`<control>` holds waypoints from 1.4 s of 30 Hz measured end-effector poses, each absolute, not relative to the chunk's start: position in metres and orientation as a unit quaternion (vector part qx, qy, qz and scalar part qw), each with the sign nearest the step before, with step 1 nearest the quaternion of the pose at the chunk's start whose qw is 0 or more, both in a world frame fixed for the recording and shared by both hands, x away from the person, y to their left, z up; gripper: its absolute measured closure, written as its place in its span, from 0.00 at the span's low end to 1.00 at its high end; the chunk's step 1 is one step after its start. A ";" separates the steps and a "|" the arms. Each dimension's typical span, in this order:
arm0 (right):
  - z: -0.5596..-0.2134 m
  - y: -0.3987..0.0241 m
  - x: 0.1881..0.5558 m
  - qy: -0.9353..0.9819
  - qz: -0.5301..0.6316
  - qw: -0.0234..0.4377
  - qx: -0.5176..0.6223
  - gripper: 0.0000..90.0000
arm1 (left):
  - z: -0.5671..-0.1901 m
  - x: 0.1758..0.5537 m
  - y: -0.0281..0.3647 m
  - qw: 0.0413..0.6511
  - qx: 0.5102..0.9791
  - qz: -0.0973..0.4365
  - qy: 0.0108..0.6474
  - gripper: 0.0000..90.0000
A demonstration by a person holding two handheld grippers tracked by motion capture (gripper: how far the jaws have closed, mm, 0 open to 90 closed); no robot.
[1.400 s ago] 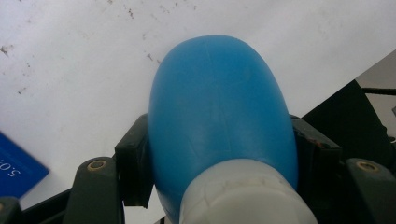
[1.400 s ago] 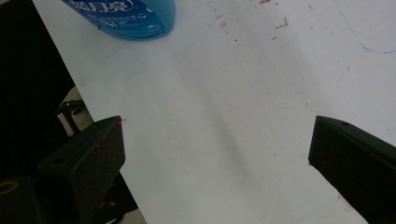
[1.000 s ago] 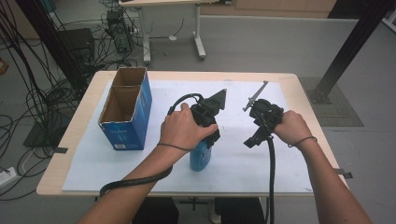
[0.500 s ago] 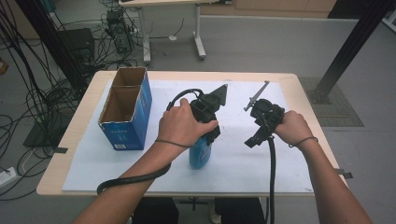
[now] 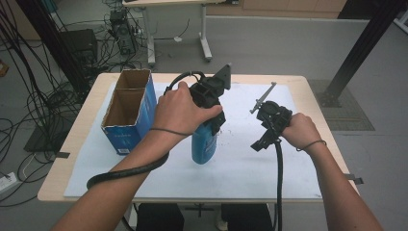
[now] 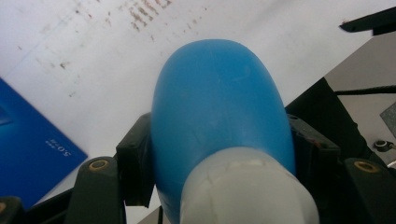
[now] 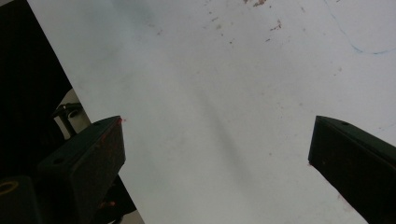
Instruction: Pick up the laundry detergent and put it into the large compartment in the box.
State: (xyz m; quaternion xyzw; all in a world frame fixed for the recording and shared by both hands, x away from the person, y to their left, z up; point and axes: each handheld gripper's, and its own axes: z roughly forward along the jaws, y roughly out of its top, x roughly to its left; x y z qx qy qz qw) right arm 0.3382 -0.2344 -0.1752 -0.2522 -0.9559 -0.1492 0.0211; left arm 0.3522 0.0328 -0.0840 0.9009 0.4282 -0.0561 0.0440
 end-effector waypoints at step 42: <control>-0.168 -0.227 0.342 -0.957 -0.148 0.014 -0.248 0.04 | 0.052 0.373 0.067 0.093 0.881 -0.028 0.463 0.41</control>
